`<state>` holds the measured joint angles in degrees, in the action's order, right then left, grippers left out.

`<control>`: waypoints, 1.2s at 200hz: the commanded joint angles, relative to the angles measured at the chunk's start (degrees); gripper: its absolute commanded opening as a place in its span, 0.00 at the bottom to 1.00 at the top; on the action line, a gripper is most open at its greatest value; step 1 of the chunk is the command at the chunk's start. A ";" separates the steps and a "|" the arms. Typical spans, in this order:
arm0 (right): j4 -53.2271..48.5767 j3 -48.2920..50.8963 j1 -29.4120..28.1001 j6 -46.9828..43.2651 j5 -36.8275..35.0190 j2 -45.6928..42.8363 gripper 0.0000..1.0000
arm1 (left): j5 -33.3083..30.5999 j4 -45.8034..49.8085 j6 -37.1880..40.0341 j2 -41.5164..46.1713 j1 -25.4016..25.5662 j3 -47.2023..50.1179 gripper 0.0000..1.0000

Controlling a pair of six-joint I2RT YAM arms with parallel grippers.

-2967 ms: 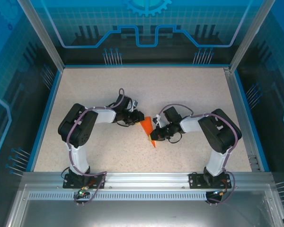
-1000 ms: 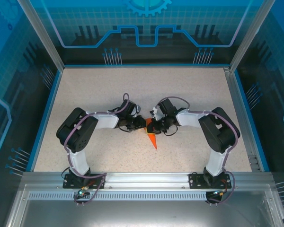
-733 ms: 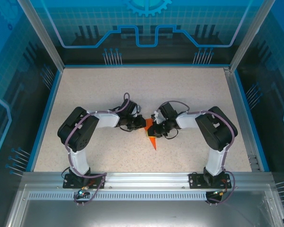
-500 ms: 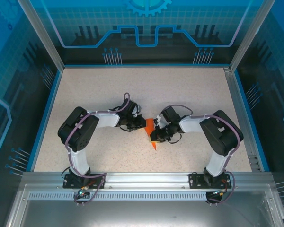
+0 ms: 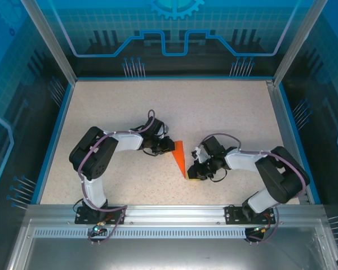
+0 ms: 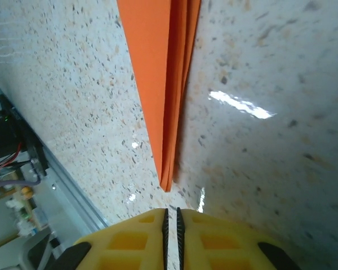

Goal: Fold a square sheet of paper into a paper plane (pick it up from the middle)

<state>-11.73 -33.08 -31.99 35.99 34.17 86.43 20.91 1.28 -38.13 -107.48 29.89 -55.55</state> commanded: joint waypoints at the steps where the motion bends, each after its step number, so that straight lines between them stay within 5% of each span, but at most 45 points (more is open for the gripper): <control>1: -7.67 -2.74 1.52 -2.41 -6.99 -6.15 0.19 | -2.46 4.21 -0.23 0.44 0.58 -0.74 0.23; 67: -12.75 -5.03 4.51 -2.18 -27.40 -20.90 0.40 | -16.54 21.43 0.25 9.59 4.57 -8.52 0.50; 98: -11.60 -4.81 6.35 -1.90 -28.88 -22.98 0.42 | -24.52 28.26 -1.31 11.15 7.61 -11.42 0.54; 141: -8.04 -2.66 8.25 0.11 -26.99 -20.89 0.45 | -33.20 39.23 -5.06 8.67 12.35 -18.22 0.74; 240: -6.65 0.63 10.09 2.93 -27.84 -21.59 0.49 | -40.75 57.23 -12.62 -12.67 20.65 -41.47 0.72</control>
<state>-18.35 -33.85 -23.64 37.78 7.42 66.35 -15.53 49.15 -47.22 -116.81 49.65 -92.71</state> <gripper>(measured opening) 0.482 0.727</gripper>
